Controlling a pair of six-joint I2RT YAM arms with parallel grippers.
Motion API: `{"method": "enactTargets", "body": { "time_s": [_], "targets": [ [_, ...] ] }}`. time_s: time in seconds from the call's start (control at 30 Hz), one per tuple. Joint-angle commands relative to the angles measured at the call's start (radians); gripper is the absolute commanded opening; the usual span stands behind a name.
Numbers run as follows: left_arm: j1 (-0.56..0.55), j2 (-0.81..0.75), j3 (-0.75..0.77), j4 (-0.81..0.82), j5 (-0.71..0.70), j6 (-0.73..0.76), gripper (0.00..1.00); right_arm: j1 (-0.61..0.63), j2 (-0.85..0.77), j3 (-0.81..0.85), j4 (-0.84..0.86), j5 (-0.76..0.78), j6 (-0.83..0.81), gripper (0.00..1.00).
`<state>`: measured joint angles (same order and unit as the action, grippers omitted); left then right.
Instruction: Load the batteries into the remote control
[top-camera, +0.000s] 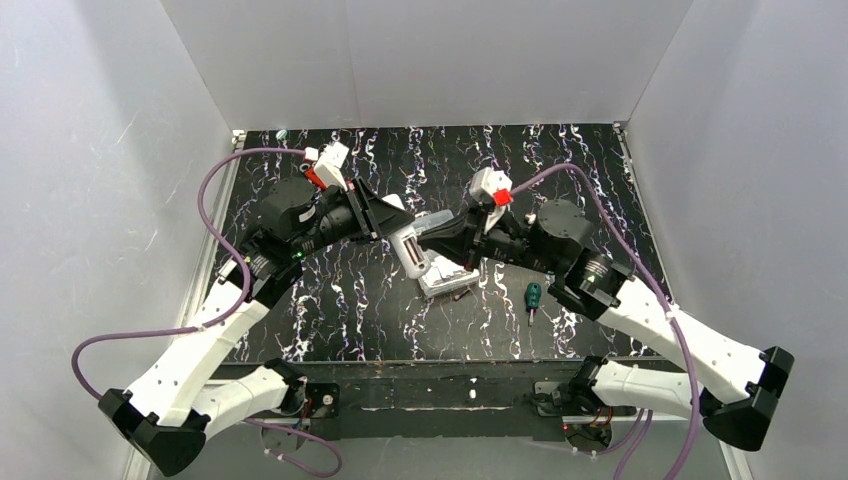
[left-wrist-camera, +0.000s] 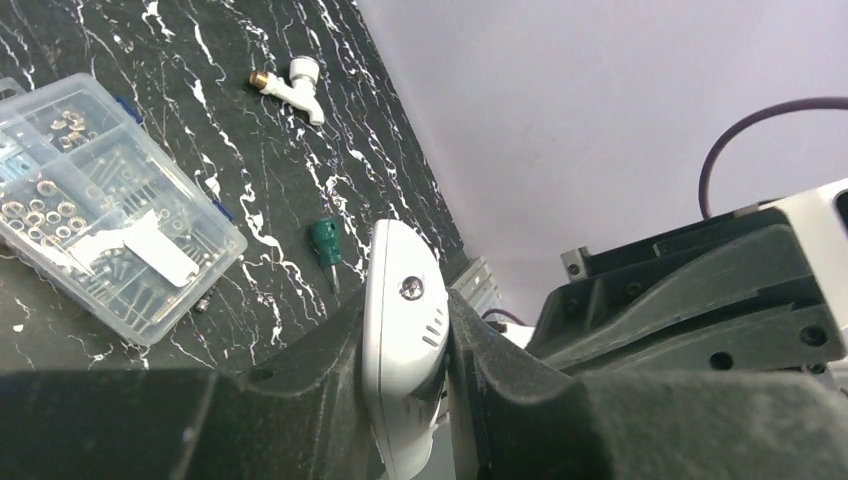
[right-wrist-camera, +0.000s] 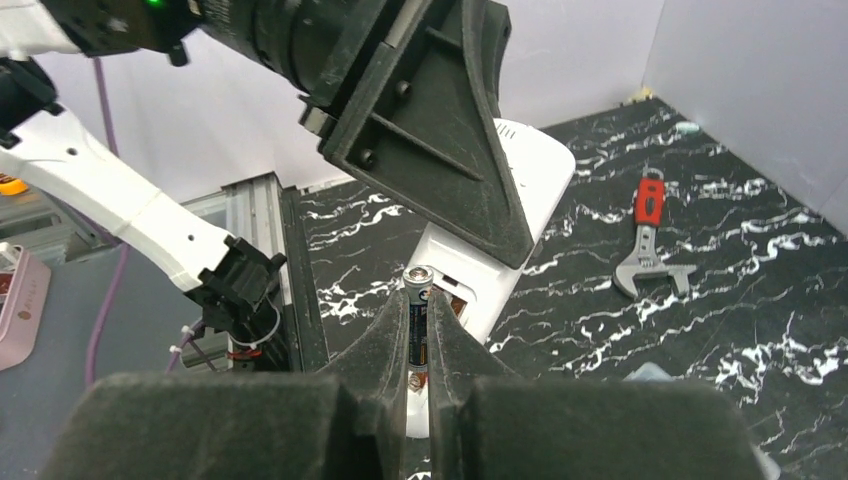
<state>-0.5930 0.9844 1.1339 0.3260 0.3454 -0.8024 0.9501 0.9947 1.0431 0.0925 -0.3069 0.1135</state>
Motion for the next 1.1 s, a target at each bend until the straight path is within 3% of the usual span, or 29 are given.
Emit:
{"method": "enactTargets", "body": {
  "time_s": [0.0,0.47,1.07],
  "targets": [
    [-0.004,-0.027,-0.011,0.077,-0.043,-0.092,0.0,0.011,0.033,0.058,0.0,0.075,0.016,0.01],
    [-0.004,-0.037,-0.009,0.045,-0.074,-0.084,0.0,0.012,0.083,0.067,-0.03,0.175,0.083,0.01],
    [-0.004,-0.026,-0.017,0.058,-0.092,-0.101,0.0,0.012,0.11,0.053,0.017,0.126,0.134,0.01]
  ]
}}
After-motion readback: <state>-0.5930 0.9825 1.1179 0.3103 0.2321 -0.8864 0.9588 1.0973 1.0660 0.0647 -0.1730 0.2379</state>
